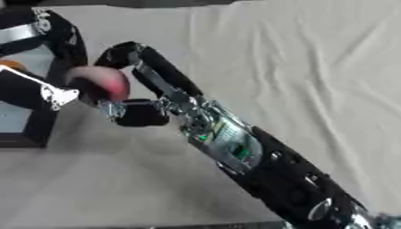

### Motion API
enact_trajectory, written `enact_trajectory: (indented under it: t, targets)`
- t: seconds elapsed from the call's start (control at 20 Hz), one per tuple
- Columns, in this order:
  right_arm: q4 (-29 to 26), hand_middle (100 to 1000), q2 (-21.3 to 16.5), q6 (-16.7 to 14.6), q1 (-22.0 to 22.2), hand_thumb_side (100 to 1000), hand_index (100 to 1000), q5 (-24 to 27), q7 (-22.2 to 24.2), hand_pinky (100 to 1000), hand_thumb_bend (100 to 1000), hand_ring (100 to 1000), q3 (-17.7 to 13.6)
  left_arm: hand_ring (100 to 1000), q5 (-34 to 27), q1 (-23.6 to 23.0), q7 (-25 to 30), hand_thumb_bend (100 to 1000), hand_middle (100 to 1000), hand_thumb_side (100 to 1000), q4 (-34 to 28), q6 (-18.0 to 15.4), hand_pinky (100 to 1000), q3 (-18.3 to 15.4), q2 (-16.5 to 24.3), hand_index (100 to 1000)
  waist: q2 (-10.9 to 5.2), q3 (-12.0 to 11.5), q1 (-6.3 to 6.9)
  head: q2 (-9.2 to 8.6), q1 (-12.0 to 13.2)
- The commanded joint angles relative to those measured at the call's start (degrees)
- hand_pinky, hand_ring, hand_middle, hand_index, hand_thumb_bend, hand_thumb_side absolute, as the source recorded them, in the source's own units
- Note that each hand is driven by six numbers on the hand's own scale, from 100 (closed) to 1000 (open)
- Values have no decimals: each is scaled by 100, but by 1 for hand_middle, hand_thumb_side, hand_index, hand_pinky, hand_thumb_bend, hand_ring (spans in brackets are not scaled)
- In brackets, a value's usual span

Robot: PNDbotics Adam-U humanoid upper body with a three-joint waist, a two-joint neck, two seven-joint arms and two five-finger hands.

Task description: Pick up the objects with one hand, pass them to the other hand, and then place them into the box on the other side of the table.

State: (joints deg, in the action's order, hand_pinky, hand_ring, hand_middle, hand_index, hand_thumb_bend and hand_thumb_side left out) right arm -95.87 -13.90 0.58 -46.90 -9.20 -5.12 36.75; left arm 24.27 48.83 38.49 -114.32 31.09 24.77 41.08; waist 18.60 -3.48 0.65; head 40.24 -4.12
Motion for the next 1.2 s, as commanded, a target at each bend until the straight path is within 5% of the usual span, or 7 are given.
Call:
enact_trajectory:
  t: [0.05, 0.4, 0.6, 1.2]
  targets:
    - [-203, 502, 103, 0, -149, 100, 548, -31, -9, 787, 100, 656, -33, 665, 75, 76, 479, 165, 557, 112, -27, 465, 695, -8, 23, 462, -134, 5, 82, 28, 2]
    - [-146, 597, 93, 125, -146, 100, 649, -64, 179, 783, 146, 717, -12, 630, 160, 63, 241, 254, 501, 100, -27, 447, 667, -24, 5, 414, -139, 11, 81, 4, 10]
    - [-122, 662, 91, 260, -150, 243, 710, -102, 437, 793, 324, 760, -22, 606, 295, 62, 184, 295, 466, 100, -27, 411, 649, -16, 8, 402, -142, 15, 84, -23, 9]
    - [-166, 783, 35, 508, -145, 407, 827, -219, 658, 817, 375, 819, -43, 597, 563, 22, 163, 323, 447, 100, -27, 346, 642, -46, 36, 381, -142, 15, 81, -73, 0]
